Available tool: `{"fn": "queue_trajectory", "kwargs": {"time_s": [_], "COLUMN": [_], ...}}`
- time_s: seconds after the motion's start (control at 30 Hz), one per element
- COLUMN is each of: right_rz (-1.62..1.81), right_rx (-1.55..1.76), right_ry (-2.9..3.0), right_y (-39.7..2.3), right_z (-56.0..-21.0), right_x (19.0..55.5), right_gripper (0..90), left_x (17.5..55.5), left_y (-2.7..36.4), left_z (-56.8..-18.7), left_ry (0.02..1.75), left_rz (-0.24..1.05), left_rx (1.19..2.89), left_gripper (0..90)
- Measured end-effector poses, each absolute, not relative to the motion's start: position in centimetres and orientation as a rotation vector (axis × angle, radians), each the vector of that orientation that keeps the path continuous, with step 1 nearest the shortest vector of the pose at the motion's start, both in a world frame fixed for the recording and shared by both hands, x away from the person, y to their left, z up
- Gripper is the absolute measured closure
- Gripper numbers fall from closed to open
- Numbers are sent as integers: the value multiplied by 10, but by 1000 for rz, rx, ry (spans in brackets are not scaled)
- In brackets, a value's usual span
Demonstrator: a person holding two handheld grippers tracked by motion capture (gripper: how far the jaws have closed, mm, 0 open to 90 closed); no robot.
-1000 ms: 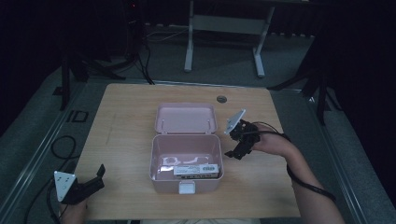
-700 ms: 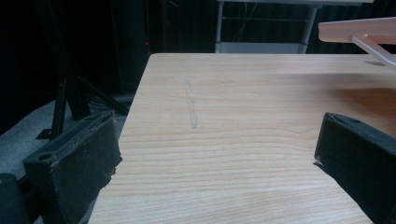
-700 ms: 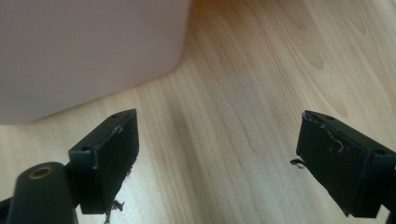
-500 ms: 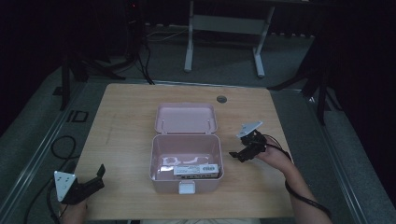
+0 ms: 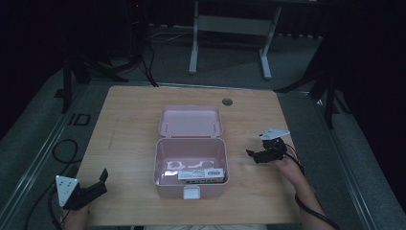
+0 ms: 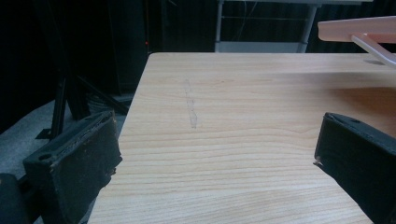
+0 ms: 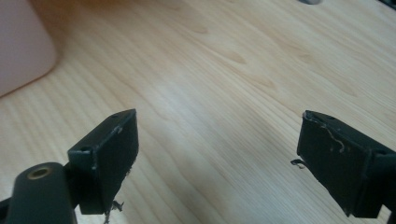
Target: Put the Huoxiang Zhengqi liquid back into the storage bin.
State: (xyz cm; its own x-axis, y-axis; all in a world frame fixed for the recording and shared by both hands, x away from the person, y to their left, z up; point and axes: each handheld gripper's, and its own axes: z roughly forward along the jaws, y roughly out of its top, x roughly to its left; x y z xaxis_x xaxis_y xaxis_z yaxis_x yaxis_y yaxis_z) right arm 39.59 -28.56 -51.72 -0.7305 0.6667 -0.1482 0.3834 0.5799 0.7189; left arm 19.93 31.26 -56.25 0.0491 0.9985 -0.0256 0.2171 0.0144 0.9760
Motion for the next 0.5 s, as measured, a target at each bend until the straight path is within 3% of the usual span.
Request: {"fn": "queue_trajectory", "kwargs": {"time_s": [0.5], "right_rz": [985], "right_rx": [1097], "right_ry": [2210], "right_y": [-315], "right_z": [-529], "right_x": [394], "right_gripper": [118], "left_x": [199], "left_y": [313], "left_z": [-563], "left_ry": [1342], "left_rz": [1046], "left_rx": [1374], "left_gripper": [2]}}
